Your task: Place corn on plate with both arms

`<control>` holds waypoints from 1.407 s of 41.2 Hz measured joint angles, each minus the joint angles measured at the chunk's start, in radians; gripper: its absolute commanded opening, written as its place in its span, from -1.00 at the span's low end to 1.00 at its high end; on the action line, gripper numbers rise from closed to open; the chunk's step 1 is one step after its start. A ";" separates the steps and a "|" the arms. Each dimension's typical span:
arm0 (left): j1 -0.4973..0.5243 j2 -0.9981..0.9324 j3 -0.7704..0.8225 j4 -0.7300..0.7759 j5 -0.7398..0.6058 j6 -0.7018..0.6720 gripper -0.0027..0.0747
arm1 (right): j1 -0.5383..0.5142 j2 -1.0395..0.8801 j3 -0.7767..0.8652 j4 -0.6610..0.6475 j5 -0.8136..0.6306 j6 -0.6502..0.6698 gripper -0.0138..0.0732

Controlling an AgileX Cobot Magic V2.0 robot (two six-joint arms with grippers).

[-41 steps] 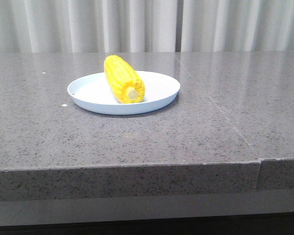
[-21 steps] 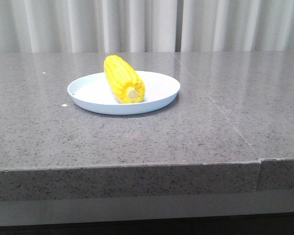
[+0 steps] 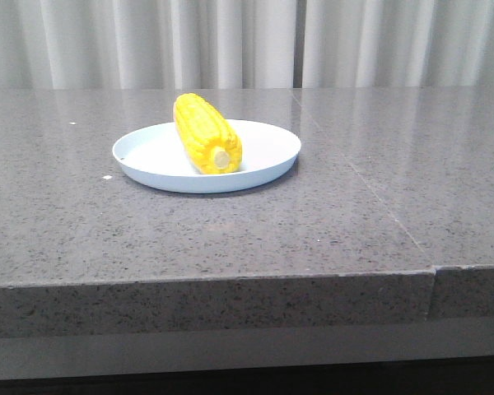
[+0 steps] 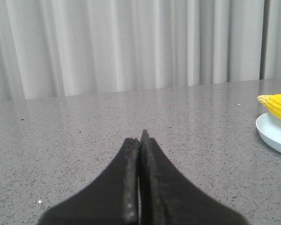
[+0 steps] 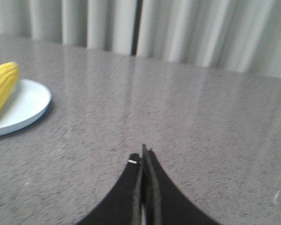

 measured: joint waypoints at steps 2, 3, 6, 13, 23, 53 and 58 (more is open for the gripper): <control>0.000 0.000 0.000 0.000 0.000 0.000 -0.98 | -0.022 -0.033 0.053 0.000 -0.056 0.000 -0.84; 0.000 0.000 0.000 0.000 0.000 0.000 -0.98 | -0.030 -0.048 0.074 0.000 -0.085 0.000 -0.84; 0.000 0.000 0.000 0.000 0.000 0.000 -0.98 | -0.060 -0.068 0.146 0.000 -0.155 0.000 -0.84; 0.000 0.000 0.000 0.000 0.000 0.000 -0.98 | -0.098 -0.072 0.232 0.009 -0.235 0.000 -0.84; 0.000 0.000 0.000 0.000 0.000 0.000 -0.98 | -0.100 -0.072 0.236 0.009 -0.251 0.000 -0.84; 0.000 0.000 0.000 0.000 0.000 0.000 -0.98 | -0.100 -0.072 0.236 0.065 -0.259 0.096 -0.84; 0.000 0.000 0.000 0.000 0.000 0.000 -0.98 | -0.101 -0.072 0.236 0.063 -0.259 0.096 -0.84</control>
